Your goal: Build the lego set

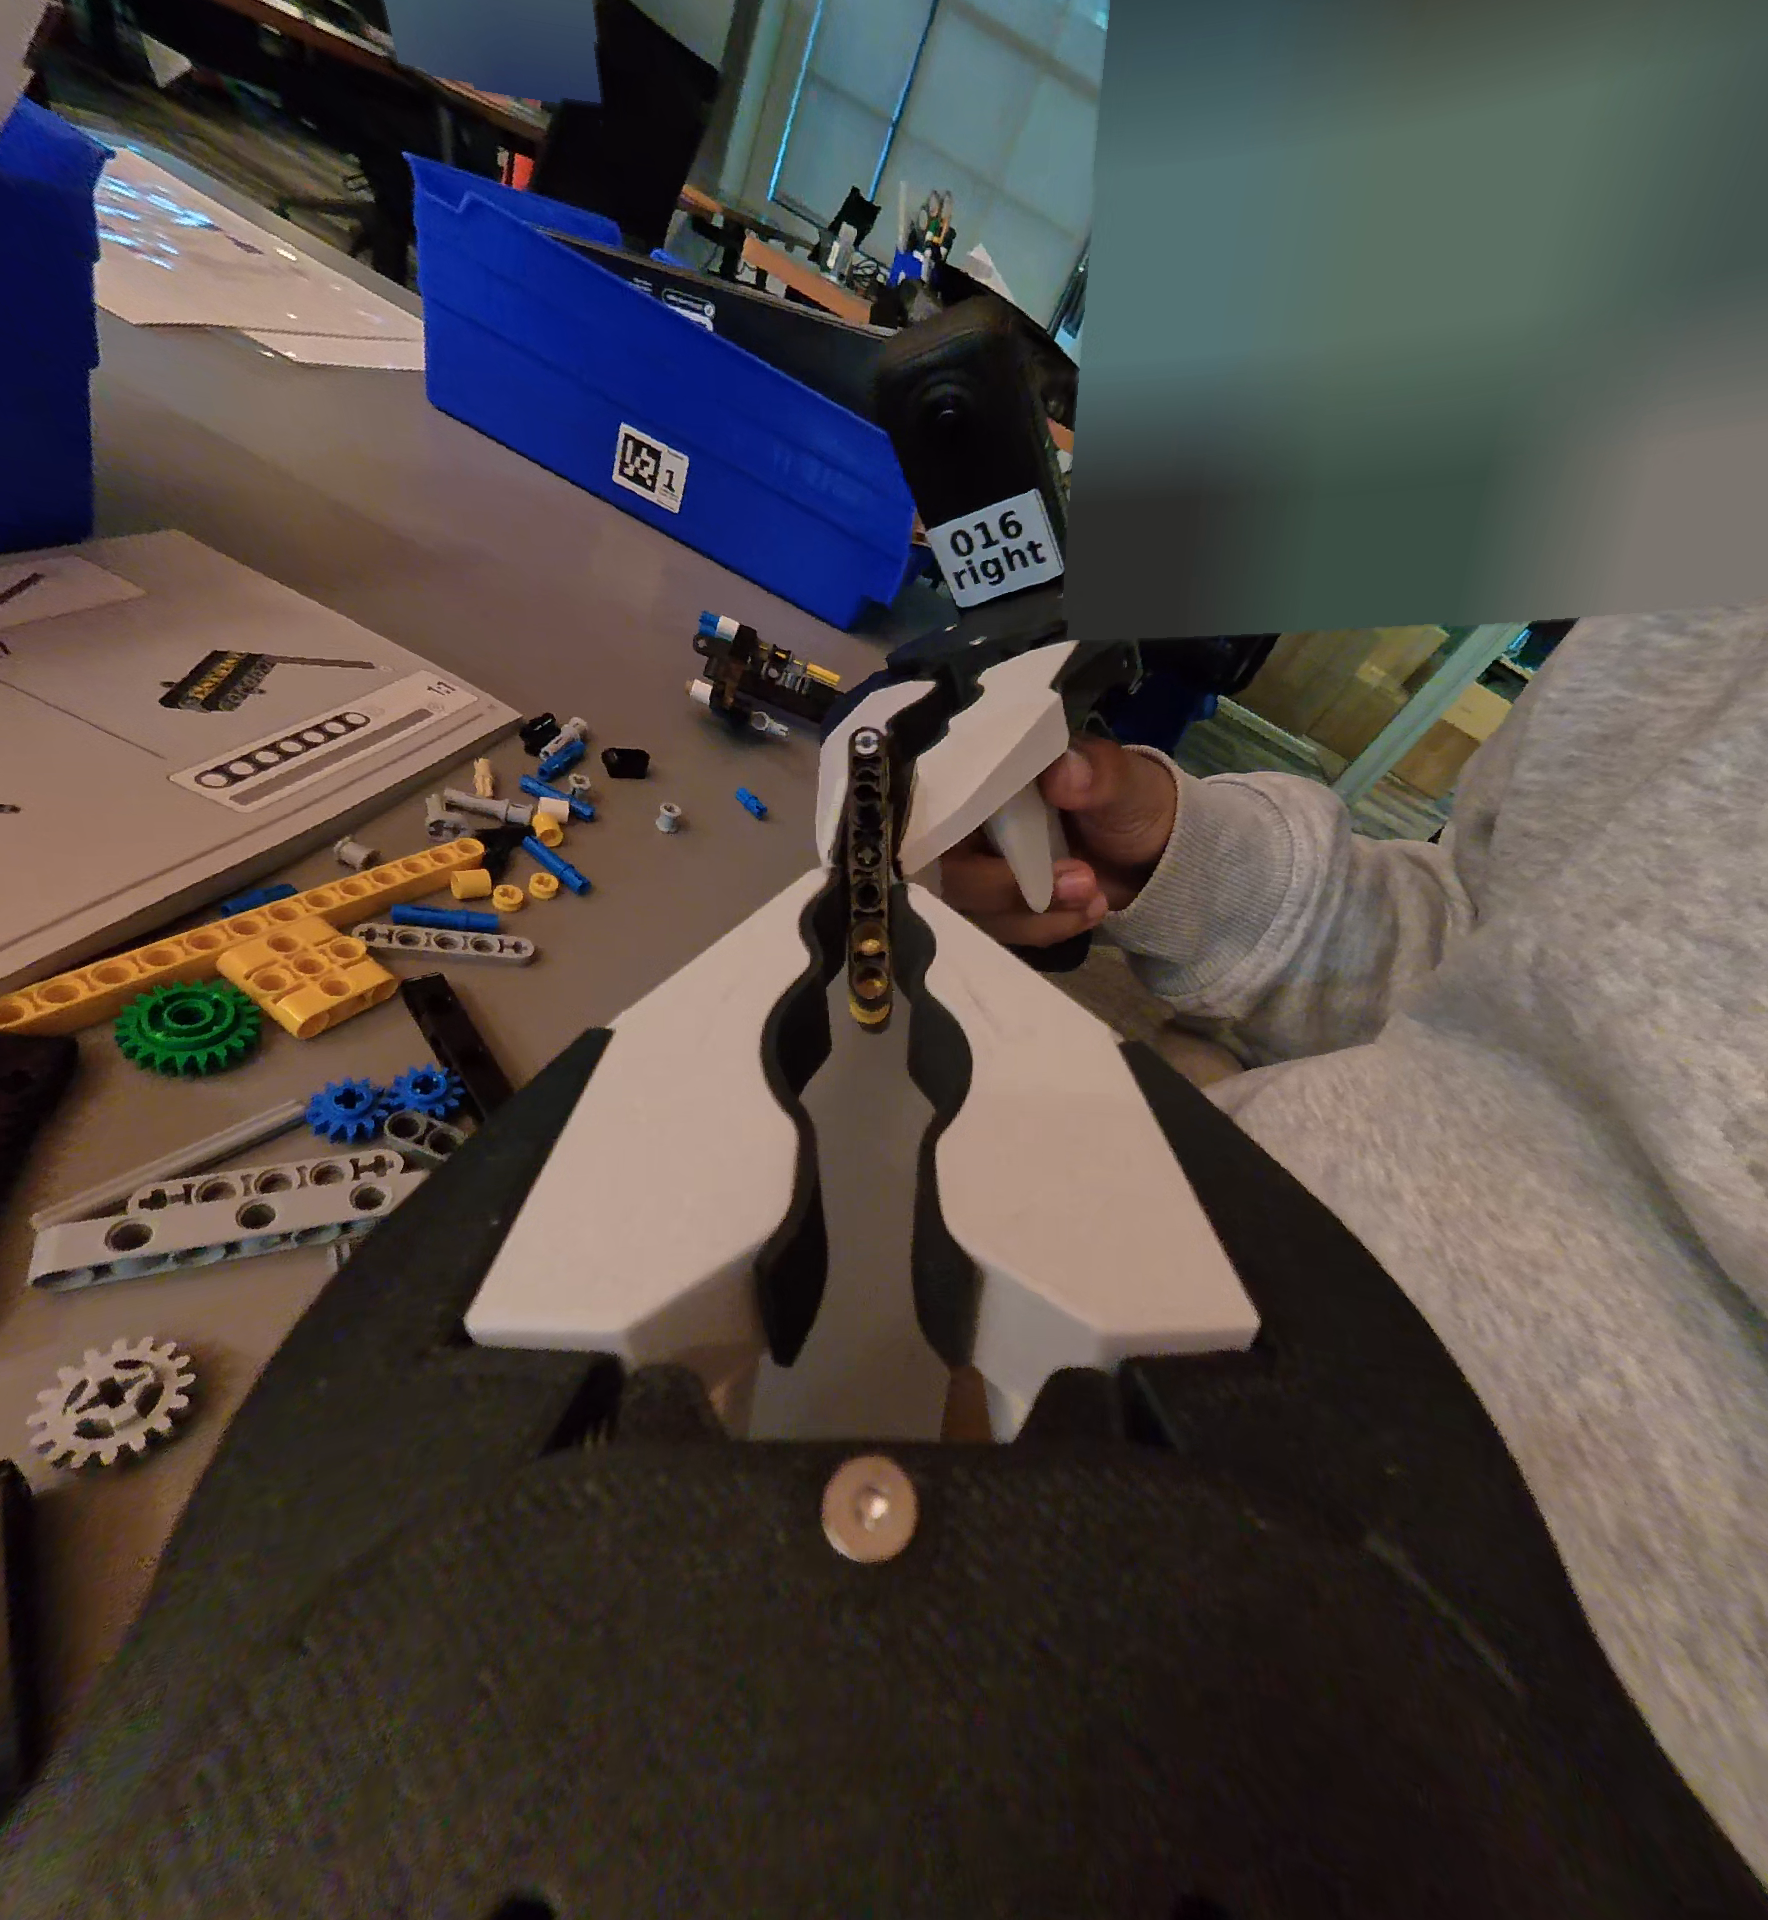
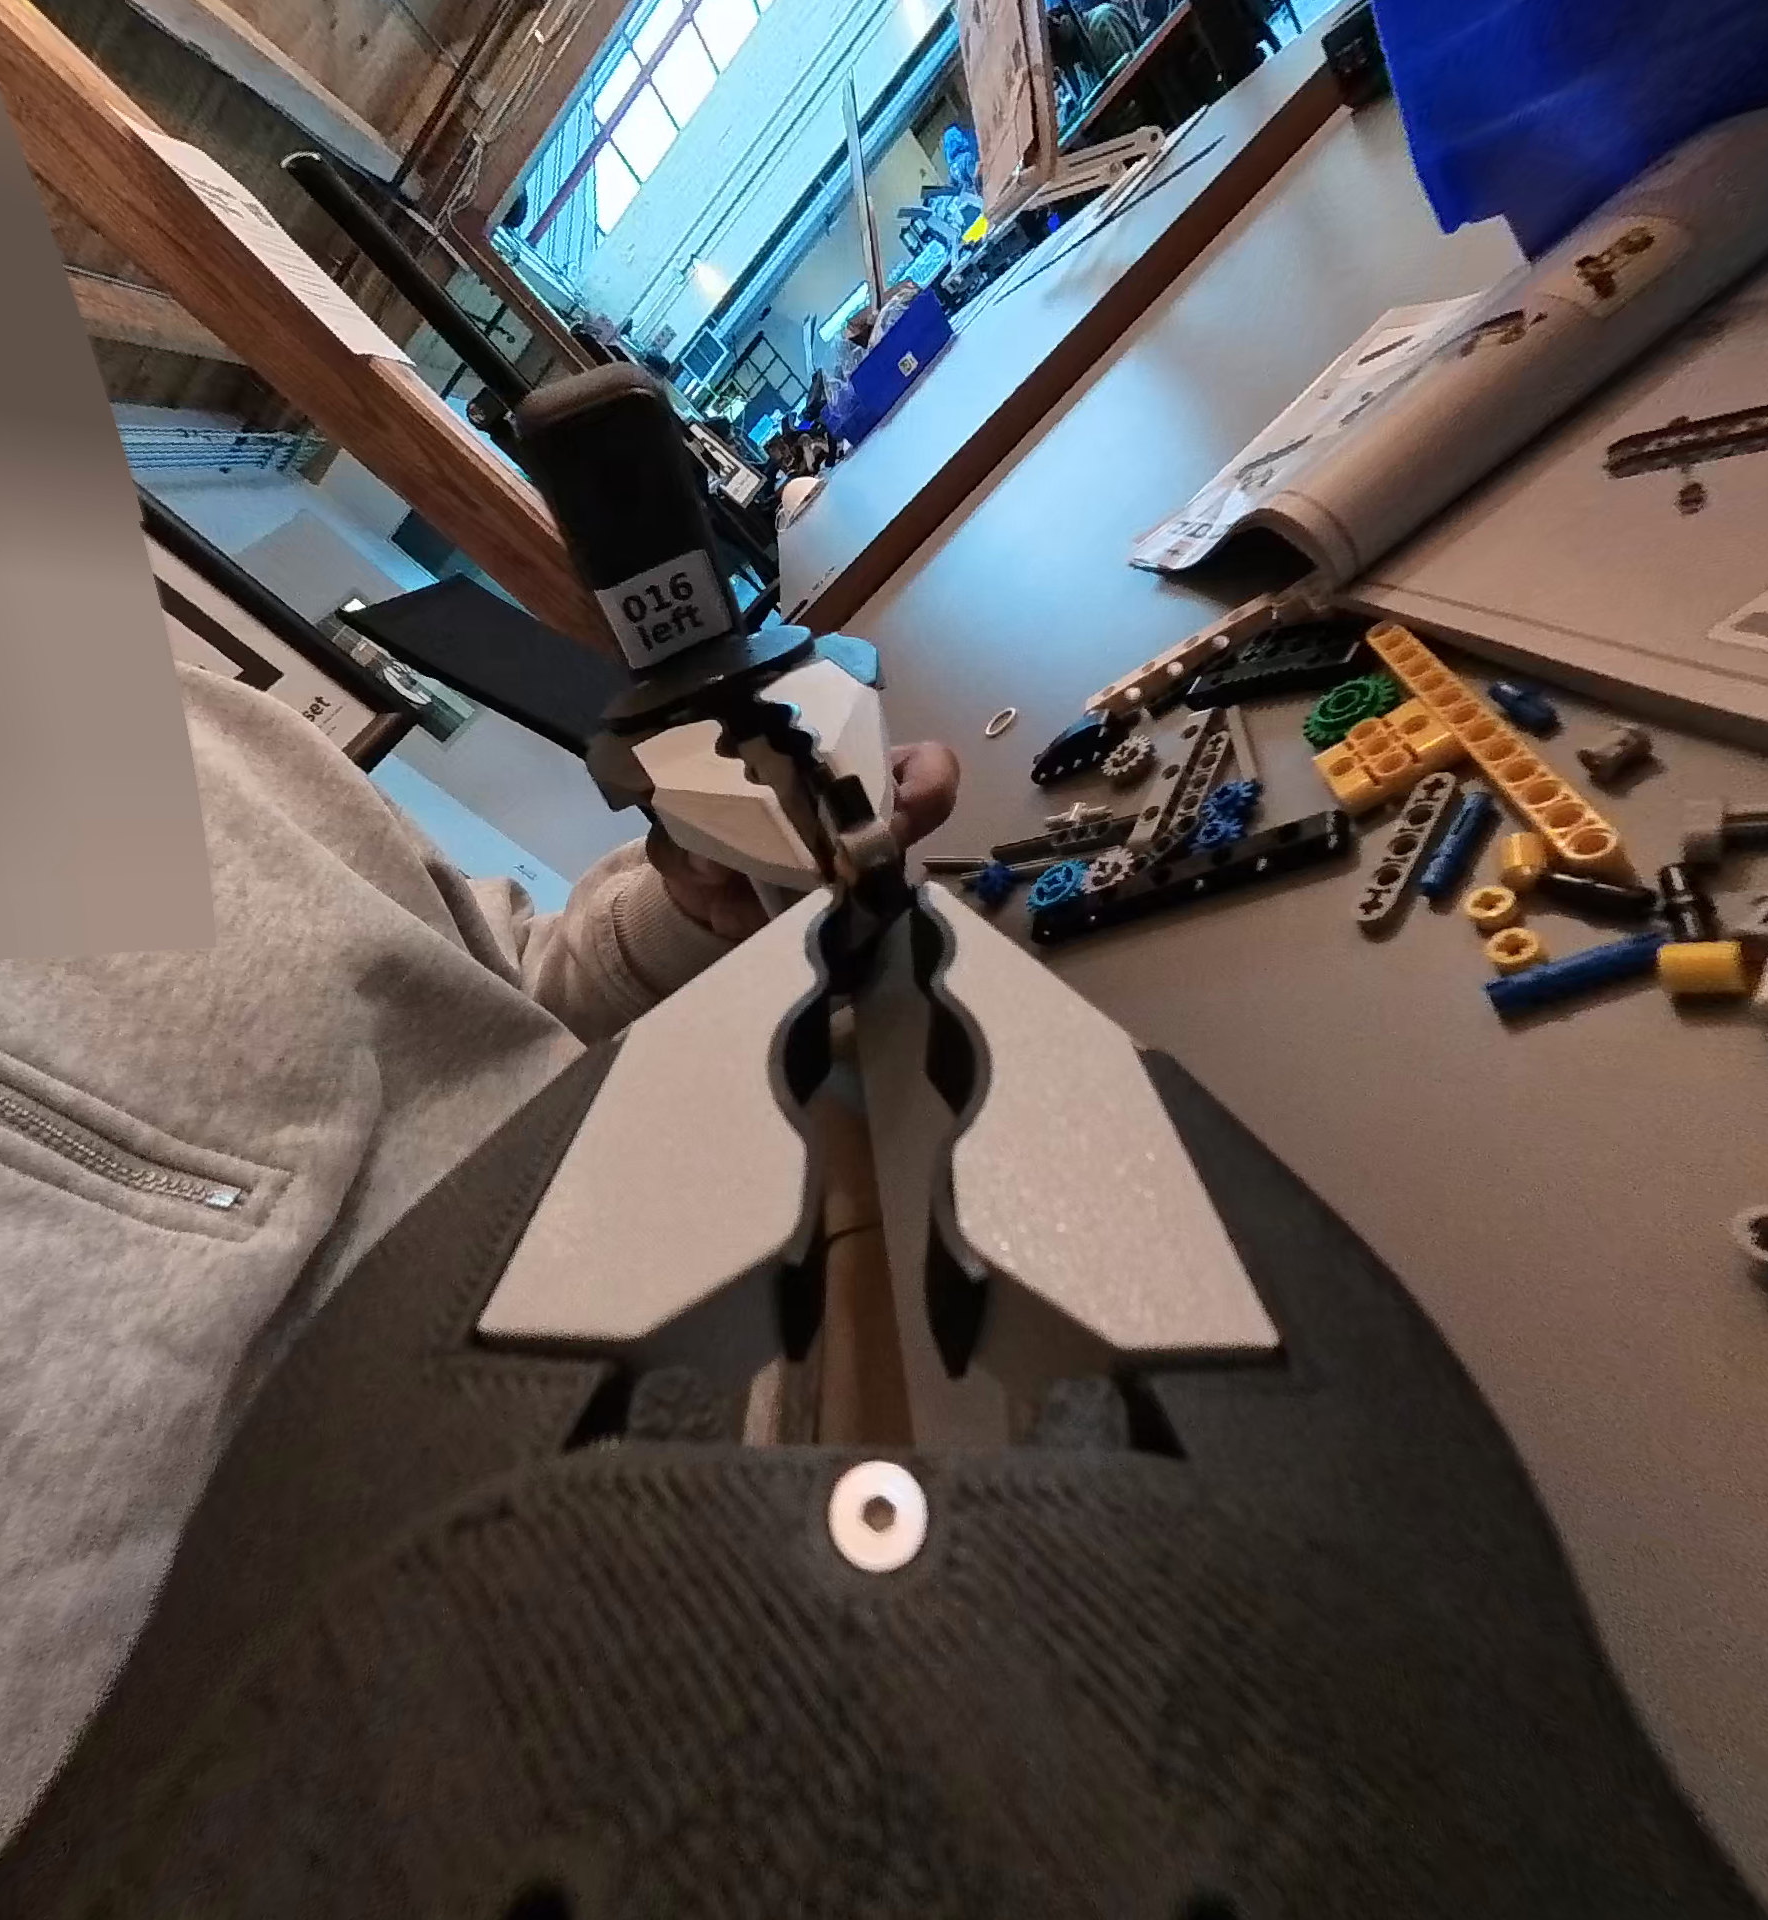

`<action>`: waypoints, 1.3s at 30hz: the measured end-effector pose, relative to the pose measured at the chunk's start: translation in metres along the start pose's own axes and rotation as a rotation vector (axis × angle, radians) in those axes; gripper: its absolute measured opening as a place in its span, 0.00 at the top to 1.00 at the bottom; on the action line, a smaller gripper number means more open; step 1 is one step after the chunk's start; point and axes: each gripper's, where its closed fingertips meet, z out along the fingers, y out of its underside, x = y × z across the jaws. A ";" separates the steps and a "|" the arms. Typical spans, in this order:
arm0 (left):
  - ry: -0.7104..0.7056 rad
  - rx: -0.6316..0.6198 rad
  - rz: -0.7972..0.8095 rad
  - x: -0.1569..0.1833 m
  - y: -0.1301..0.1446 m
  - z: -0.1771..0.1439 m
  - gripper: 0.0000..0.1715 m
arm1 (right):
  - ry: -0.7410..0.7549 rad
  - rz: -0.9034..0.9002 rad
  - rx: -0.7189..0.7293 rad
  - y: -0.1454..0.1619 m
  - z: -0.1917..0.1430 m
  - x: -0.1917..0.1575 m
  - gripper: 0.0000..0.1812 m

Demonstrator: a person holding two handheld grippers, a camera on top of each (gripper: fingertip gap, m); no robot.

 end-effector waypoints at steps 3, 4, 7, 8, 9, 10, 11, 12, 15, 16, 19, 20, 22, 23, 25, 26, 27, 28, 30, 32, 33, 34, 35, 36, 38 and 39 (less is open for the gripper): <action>0.005 -0.003 -0.004 0.001 0.001 0.000 0.96 | -0.011 -0.004 0.004 -0.001 0.000 -0.002 0.95; 0.006 -0.004 -0.004 0.001 0.001 0.000 0.96 | -0.016 -0.006 0.006 -0.001 -0.001 -0.003 0.96; 0.011 -0.009 -0.006 0.002 0.002 0.000 0.96 | -0.027 -0.012 0.013 -0.002 -0.001 -0.005 0.96; 0.014 -0.011 -0.008 0.002 0.002 0.001 0.95 | -0.030 -0.012 0.015 -0.002 -0.001 -0.006 0.96; 0.015 -0.013 -0.009 0.003 0.003 0.001 0.95 | -0.032 -0.013 0.017 -0.002 -0.002 -0.006 0.96; 0.018 -0.015 -0.011 0.003 0.003 0.001 0.95 | -0.035 -0.013 0.019 -0.003 -0.002 -0.007 0.96; 0.020 -0.018 -0.013 0.003 0.003 0.001 0.95 | -0.037 -0.013 0.021 -0.003 -0.002 -0.007 0.97; 0.022 -0.020 -0.016 0.003 0.004 0.001 0.95 | -0.039 -0.014 0.022 -0.003 -0.002 -0.008 0.97; 0.033 -0.028 -0.033 0.004 0.005 0.002 0.95 | -0.043 -0.014 0.026 -0.004 -0.002 -0.009 0.97; 0.040 -0.032 -0.042 0.004 0.006 0.002 0.95 | -0.045 -0.013 0.027 -0.004 -0.003 -0.009 0.97; 0.055 -0.037 -0.057 0.005 0.007 0.002 0.95 | -0.051 -0.009 0.033 -0.005 -0.003 -0.009 0.97; 0.056 -0.038 -0.059 0.005 0.007 0.002 0.95 | -0.051 -0.008 0.033 -0.005 -0.003 -0.009 0.97; 0.057 -0.040 -0.060 0.006 0.007 0.002 0.94 | -0.051 -0.008 0.034 -0.005 -0.003 -0.009 0.97; 0.059 -0.040 -0.063 0.006 0.008 0.002 0.94 | -0.051 -0.008 0.034 -0.005 -0.003 -0.009 0.97; 0.062 -0.042 -0.068 0.006 0.008 0.003 0.93 | -0.051 -0.009 0.033 -0.005 -0.003 -0.009 0.97; 0.062 -0.042 -0.069 0.006 0.008 0.003 0.92 | -0.052 -0.009 0.033 -0.005 -0.003 -0.009 0.97; 0.061 -0.042 -0.070 0.006 0.008 0.003 0.92 | -0.051 -0.009 0.033 -0.005 -0.003 -0.009 0.97; 0.060 -0.041 -0.072 0.005 0.008 0.003 0.91 | -0.050 -0.008 0.032 -0.005 -0.003 -0.009 0.97; 0.060 -0.038 -0.075 0.005 0.007 0.002 0.91 | -0.050 -0.007 0.031 -0.005 -0.003 -0.009 0.97; 0.064 -0.039 -0.079 0.005 0.008 0.002 0.91 | -0.049 -0.008 0.029 -0.004 -0.002 -0.008 0.97; 0.066 -0.040 -0.083 0.005 0.008 0.003 0.91 | -0.049 -0.008 0.027 -0.004 -0.002 -0.008 0.97; 0.068 -0.043 -0.087 0.005 0.008 0.003 0.91 | -0.048 -0.009 0.024 -0.003 -0.002 -0.008 0.97; 0.072 -0.047 -0.091 0.006 0.009 0.003 0.91 | -0.048 -0.009 0.021 -0.003 -0.001 -0.009 0.97; 0.076 -0.051 -0.094 0.006 0.010 0.004 0.91 | -0.052 -0.007 0.019 -0.003 -0.001 -0.009 0.97; 0.079 -0.058 -0.097 0.007 0.011 0.005 0.90 | -0.065 0.003 0.019 -0.003 -0.001 -0.011 0.97; 0.081 -0.059 -0.098 0.007 0.011 0.005 0.90 | -0.067 0.006 0.019 -0.003 -0.001 -0.011 0.97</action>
